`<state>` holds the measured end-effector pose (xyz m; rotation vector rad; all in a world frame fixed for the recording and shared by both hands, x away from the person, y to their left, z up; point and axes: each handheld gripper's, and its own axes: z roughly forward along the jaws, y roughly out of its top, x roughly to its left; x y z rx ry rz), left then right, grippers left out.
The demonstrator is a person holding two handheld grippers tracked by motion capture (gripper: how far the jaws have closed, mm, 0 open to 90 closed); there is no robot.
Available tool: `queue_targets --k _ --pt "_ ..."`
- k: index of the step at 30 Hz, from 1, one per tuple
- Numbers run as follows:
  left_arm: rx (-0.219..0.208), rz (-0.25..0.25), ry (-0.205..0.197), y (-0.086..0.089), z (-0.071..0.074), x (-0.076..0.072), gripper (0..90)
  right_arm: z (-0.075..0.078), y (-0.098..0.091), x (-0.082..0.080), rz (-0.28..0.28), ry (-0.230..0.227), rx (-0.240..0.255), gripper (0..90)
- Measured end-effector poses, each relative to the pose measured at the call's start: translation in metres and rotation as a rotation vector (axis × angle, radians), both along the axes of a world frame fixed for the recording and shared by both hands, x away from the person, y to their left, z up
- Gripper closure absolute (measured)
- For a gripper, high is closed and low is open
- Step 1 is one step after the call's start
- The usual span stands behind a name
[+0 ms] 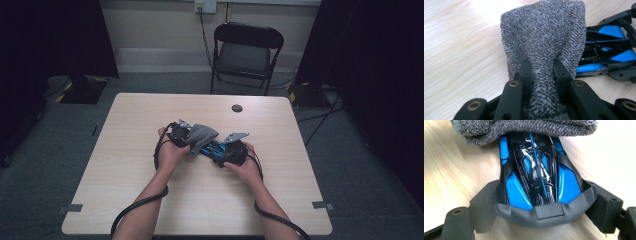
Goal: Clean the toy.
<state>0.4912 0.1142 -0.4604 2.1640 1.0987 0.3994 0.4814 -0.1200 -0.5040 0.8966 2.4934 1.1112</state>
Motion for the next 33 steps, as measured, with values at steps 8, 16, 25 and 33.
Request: queue_targets --k 8,16,25,33 --pt "0.021 0.028 -0.006 0.007 -0.002 0.001 73.8 0.0 0.0 0.0 0.0 0.0 0.0 20.3" --pt "0.004 0.071 0.005 0.023 -0.005 0.001 73.8 0.0 0.0 0.0 0.0 0.0 0.0 20.3" --pt "-0.006 0.096 -0.004 0.037 -0.006 0.002 73.7 0.0 0.0 0.0 0.0 0.001 0.001 20.3" --pt "-0.003 0.116 0.009 0.056 -0.004 0.0 73.7 0.0 0.0 0.0 0.0 0.001 0.0 20.3"
